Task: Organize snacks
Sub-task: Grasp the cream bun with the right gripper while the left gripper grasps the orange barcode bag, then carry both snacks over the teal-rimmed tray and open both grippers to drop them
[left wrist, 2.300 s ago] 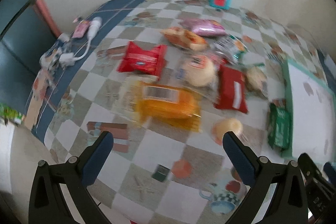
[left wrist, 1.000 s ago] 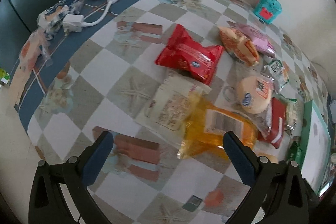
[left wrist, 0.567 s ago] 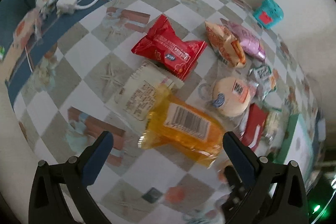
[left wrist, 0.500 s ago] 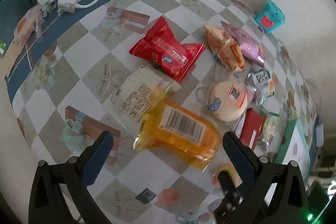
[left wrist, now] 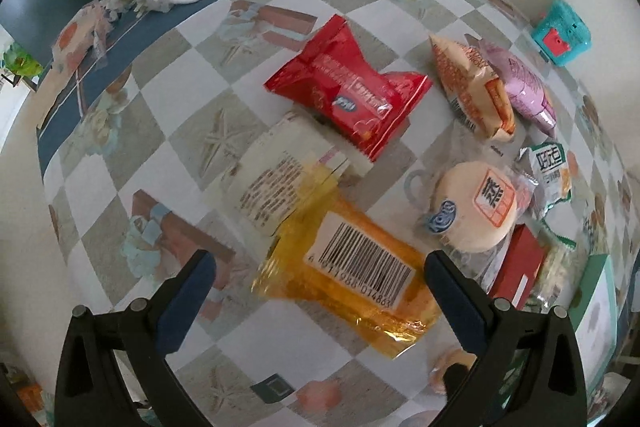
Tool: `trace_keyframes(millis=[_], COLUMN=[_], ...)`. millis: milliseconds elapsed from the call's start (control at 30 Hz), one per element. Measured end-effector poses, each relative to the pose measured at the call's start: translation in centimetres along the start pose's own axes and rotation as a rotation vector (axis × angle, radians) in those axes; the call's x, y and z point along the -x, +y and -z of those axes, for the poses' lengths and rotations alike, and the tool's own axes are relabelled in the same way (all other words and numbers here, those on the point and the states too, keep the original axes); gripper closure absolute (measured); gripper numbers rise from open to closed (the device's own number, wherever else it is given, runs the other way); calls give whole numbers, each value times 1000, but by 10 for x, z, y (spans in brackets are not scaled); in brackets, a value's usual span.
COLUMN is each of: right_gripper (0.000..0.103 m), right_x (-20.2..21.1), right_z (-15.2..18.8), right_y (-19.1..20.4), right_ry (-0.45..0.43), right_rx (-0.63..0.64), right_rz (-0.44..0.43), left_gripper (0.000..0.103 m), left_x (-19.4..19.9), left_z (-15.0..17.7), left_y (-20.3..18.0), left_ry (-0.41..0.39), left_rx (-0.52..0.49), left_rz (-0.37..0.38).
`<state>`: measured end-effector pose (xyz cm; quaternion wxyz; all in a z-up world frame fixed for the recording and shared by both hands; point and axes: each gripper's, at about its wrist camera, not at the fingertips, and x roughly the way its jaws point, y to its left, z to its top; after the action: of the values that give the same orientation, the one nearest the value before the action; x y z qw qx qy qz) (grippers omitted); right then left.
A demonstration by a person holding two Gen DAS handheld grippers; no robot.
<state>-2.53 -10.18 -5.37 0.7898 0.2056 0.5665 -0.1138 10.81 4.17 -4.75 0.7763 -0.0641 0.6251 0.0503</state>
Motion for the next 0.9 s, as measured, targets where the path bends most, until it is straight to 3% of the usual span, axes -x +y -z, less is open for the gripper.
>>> trace_keyframes(millis=[433,567,667,733,900], right_gripper=[65,65,65,65,65], right_x=[4,4,2,2,0], right_z=[-1,-2,-3,-3,-3], right_y=[-10,-12,-14,-13,-8], right_ry=[14,10,7,4,-2], right_rx=[-23,-22,-23,-16,9], right_rz=[1,-6,-14,-12,9], left_gripper=[1,3,14,28,42], left_x=[-4,-14,-21,-23,-25], left_z=[20,18,20,24,29], left_y=[47,38,29,28,30], left_ry=[20,29,47,62,53], left_rx=[23,-8,-22,-19,-21], left_rz=[40,34,54,86,119])
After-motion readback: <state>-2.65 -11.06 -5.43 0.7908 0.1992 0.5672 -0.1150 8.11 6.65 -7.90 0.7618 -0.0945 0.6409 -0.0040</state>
